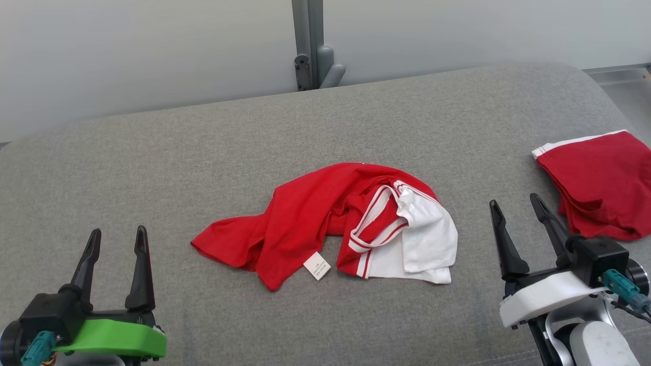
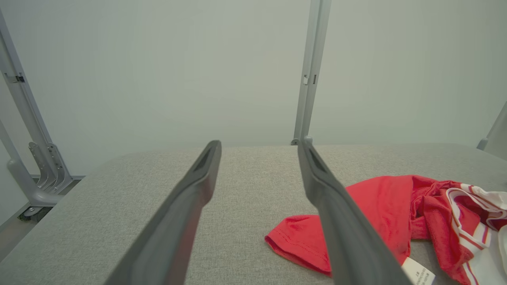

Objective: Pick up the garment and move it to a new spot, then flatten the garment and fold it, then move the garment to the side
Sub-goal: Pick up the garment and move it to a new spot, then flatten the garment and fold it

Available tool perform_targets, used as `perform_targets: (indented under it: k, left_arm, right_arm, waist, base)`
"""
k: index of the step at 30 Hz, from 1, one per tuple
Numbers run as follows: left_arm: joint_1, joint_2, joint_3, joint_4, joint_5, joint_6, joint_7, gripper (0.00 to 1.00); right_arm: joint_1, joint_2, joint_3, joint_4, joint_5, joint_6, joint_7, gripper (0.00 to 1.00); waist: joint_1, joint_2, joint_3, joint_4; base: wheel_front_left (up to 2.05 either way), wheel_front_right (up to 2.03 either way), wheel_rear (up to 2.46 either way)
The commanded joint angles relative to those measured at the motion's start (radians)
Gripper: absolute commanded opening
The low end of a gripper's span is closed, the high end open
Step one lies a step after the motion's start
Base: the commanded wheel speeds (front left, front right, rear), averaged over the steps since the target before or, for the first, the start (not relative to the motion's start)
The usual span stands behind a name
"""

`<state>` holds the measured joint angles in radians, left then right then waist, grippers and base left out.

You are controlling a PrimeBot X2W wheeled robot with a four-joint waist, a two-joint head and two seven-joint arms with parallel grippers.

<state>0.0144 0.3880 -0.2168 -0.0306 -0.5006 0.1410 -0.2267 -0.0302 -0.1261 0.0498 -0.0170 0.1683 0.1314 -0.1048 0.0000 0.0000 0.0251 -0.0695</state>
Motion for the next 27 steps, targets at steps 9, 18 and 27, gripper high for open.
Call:
perform_targets:
  k: [9,18,27]
  left_arm:
    - [0.003,0.007,-0.011,-0.02,0.003,0.016,0.013,1.0]
    - [-0.022,0.01,-0.019,-0.022,0.01,0.018,0.013,1.0]
    - [-0.081,-0.012,-0.09,-0.012,0.021,-0.017,0.062,1.0]
  right_arm:
    - [0.0,0.006,0.0,-0.008,0.001,-0.002,0.006,1.0]
    - [-0.013,0.009,0.003,-0.002,0.004,-0.001,-0.005,1.0]
    - [-0.034,0.013,0.002,-0.016,0.001,-0.002,-0.012,1.0]
  waist:
    - [0.0,0.0,0.005,0.005]
    - [0.0,0.0,0.023,0.01]
    - [0.0,0.0,0.074,0.013]
  base:
    - [0.0,0.0,0.0]
    - [0.0,0.0,0.0]
    - [0.0,0.0,0.0]
